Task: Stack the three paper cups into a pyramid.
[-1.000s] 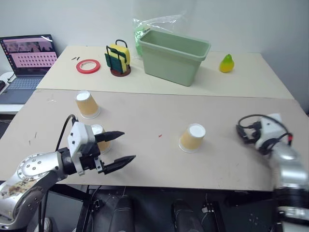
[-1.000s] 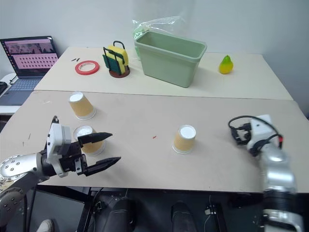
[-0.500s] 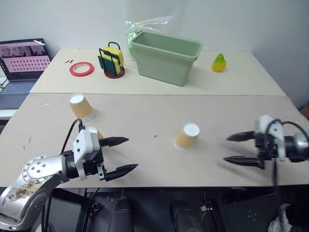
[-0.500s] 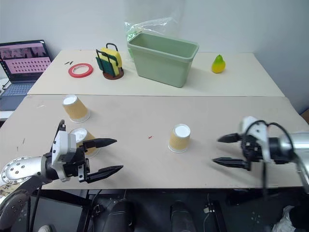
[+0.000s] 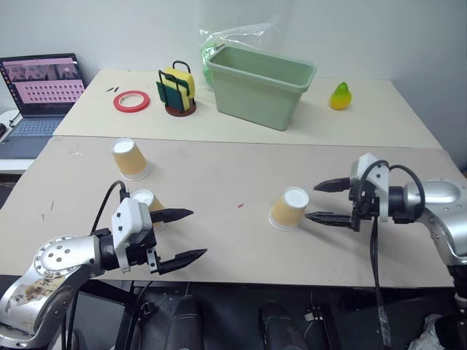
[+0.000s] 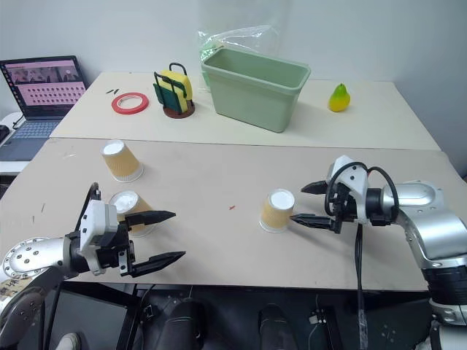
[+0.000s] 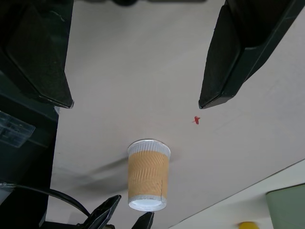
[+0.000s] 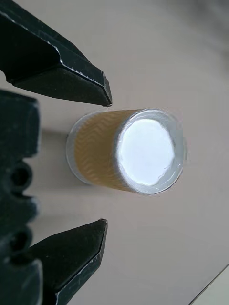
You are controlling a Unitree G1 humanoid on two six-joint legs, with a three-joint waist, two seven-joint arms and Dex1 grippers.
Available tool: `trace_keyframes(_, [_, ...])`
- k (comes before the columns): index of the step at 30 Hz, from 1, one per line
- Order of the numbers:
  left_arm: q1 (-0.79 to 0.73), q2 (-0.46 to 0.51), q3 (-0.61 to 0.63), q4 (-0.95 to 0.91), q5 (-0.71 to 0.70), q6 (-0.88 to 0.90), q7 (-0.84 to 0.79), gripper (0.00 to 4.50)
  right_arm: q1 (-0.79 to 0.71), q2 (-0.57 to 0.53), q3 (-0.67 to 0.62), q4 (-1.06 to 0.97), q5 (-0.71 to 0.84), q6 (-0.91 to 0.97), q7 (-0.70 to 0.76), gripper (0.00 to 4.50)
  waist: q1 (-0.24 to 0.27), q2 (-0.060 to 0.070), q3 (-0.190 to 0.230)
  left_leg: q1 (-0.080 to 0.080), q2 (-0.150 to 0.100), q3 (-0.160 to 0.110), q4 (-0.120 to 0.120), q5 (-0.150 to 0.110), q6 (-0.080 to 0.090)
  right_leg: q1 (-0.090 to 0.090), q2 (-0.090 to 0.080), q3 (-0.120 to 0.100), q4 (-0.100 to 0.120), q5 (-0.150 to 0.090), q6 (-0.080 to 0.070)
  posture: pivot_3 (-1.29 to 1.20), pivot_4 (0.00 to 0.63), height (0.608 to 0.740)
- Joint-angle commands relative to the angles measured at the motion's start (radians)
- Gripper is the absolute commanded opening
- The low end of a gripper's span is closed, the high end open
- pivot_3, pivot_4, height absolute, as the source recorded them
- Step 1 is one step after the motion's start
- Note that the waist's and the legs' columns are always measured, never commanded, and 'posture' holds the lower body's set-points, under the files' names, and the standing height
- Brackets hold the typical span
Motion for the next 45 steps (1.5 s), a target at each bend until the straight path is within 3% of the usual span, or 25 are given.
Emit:
trace_keyframes(1, [-0.006, -0.005, 0.010, -0.016, 0.006, -0.025, 0.000, 4.50, -0.032, 0.005, 0.009, -0.064, 0.021, 0.011, 0.021, 4.45, 0.000, 0.000, 0.000, 0.000, 0.000, 0.000, 0.000, 0.000, 0.000, 0.000, 0.000, 0.000, 0.000, 0.000, 0.001, 0.00, 0.150, 0.656])
trace_keyframes(4, [-0.007, -0.010, 0.008, -0.019, 0.003, -0.024, 0.005, 4.50, -0.058, 0.023, 0.035, -0.063, 0.007, 0.013, 0.011, 4.45, 0.000, 0.000, 0.000, 0.000, 0.000, 0.000, -0.001, 0.000, 0.000, 0.000, 0.000, 0.000, 0.000, 0.003, 0.006, 0.00, 0.150, 0.656])
trace_keyframes(16, [-0.010, -0.027, -0.002, -0.013, 0.027, -0.037, 0.003, 4.50, -0.126, 0.096, 0.095, 0.041, -0.054, -0.019, 0.008, 4.45, 0.001, 0.000, 0.000, 0.000, 0.000, 0.000, 0.000, 0.000, 0.000, 0.000, 0.000, 0.000, 0.000, 0.002, 0.004, 0.00, 0.150, 0.656])
trace_keyframes(22, [-0.011, -0.029, -0.004, -0.012, 0.033, -0.040, 0.004, 4.50, -0.137, 0.115, 0.098, 0.044, -0.072, -0.033, 0.008, 2.73, 0.000, 0.000, 0.000, 0.000, 0.000, 0.000, -0.001, 0.000, 0.000, 0.000, 0.000, 0.000, 0.000, 0.003, 0.006, 0.00, 0.150, 0.656])
trace_keyframes(30, [-0.020, -0.027, -0.013, -0.002, 0.040, -0.038, -0.003, 4.50, -0.300, 0.200, 0.097, 0.125, -0.053, -0.017, 0.001, 2.71, -0.006, 0.000, 0.000, 0.000, 0.000, 0.000, -0.001, 0.000, 0.000, -0.001, 0.000, 0.000, 0.000, 0.004, 0.006, 0.00, 0.150, 0.656])
trace_keyframes(36, [-0.048, -0.029, -0.041, -0.005, 0.041, -0.027, 0.005, 4.50, -0.501, 0.344, 0.231, 0.375, -0.159, -0.112, 0.054, 2.71, -0.008, 0.000, 0.000, 0.001, 0.000, 0.000, -0.003, 0.000, 0.000, -0.001, 0.001, 0.000, 0.000, 0.004, 0.005, 0.00, 0.150, 0.656])
trace_keyframes(45, [-0.049, -0.032, -0.045, -0.012, 0.046, -0.025, 0.026, 4.50, -0.638, 0.432, 0.299, 0.734, -0.263, -0.262, 0.188, 2.71, 0.001, 0.000, 0.000, -0.001, 0.000, 0.000, -0.003, 0.000, 0.000, -0.002, 0.000, -0.001, 0.000, 0.004, 0.005, 0.00, 0.150, 0.656])
